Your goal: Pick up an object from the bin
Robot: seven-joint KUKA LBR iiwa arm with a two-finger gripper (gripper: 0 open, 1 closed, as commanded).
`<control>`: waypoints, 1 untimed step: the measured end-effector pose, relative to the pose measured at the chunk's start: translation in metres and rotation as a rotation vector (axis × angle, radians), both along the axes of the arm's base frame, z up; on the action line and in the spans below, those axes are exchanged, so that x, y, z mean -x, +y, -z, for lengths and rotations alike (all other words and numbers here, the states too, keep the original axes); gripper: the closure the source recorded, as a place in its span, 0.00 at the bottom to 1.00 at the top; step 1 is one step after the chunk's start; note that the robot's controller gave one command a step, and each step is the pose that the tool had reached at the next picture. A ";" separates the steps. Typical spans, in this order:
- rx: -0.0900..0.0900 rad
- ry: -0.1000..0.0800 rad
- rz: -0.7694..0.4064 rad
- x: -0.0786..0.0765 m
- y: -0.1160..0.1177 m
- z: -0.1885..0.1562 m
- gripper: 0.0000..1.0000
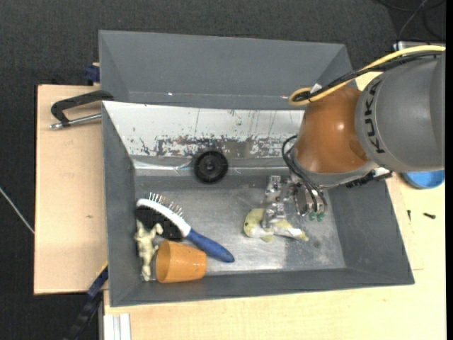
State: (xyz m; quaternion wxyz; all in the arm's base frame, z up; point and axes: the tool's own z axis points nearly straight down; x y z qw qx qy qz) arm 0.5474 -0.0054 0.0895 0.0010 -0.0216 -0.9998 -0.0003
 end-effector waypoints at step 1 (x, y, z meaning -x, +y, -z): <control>0.000 -0.010 0.001 -0.002 0.000 0.000 0.00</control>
Offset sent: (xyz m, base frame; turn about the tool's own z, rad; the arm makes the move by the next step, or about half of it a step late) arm 0.0000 0.0000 0.0000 0.0000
